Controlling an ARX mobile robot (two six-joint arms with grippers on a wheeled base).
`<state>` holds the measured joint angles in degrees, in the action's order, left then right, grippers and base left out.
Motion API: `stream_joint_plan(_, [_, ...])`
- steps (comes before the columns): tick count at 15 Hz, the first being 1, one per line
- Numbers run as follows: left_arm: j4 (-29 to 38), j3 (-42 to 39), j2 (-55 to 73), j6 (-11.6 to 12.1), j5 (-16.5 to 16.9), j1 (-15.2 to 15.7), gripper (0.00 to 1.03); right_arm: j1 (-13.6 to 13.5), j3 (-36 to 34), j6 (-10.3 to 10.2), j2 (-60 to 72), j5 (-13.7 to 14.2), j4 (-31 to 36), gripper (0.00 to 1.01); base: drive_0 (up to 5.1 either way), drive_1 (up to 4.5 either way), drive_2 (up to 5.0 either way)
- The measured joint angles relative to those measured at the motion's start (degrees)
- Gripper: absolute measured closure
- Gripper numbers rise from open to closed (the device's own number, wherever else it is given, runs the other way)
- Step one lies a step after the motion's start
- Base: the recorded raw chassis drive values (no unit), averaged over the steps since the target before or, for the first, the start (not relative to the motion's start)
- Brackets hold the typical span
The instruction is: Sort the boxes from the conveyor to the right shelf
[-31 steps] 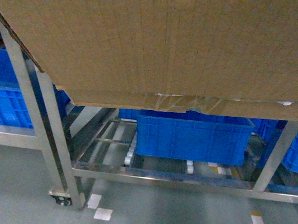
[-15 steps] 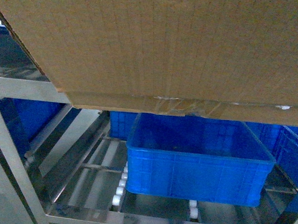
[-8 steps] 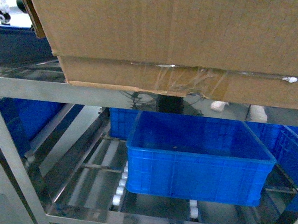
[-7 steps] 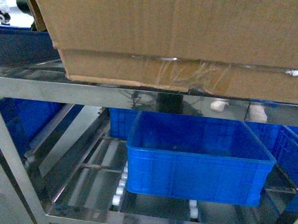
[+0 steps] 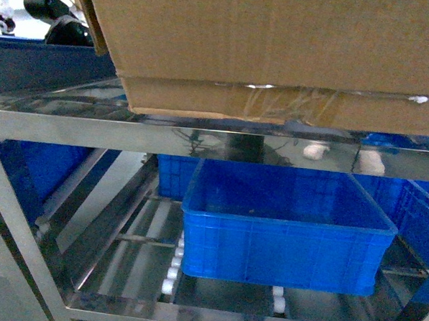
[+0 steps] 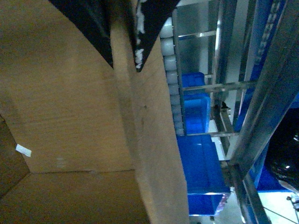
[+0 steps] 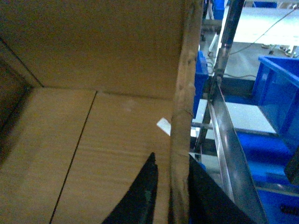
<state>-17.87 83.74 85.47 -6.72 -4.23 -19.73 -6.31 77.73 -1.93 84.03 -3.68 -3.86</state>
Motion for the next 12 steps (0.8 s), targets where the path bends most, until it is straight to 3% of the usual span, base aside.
stream_joint_plan(4, [3.37, -2.56, -0.85, 0.04, 1.88, -0.33, 0.46, -0.98, -1.9, 0.42, -1.55, -0.15, 3.04, 0.4, 0.0, 0.0, 0.0])
stream_joint_plan(7, [9.11, -4.22, -2.56, -0.13, 0.63, -0.92, 0.08, -1.57, -3.34, 1.81, -2.62, 1.79, 3.89, 0.02, 0.0, 0.0, 0.0])
stream_joint_plan(12, [9.84, -4.39, -2.64, 0.13, 0.57, -0.96, 0.05, -1.57, -3.37, 2.62, -2.64, 2.01, 3.91, 0.03, 0.0, 0.0, 0.0])
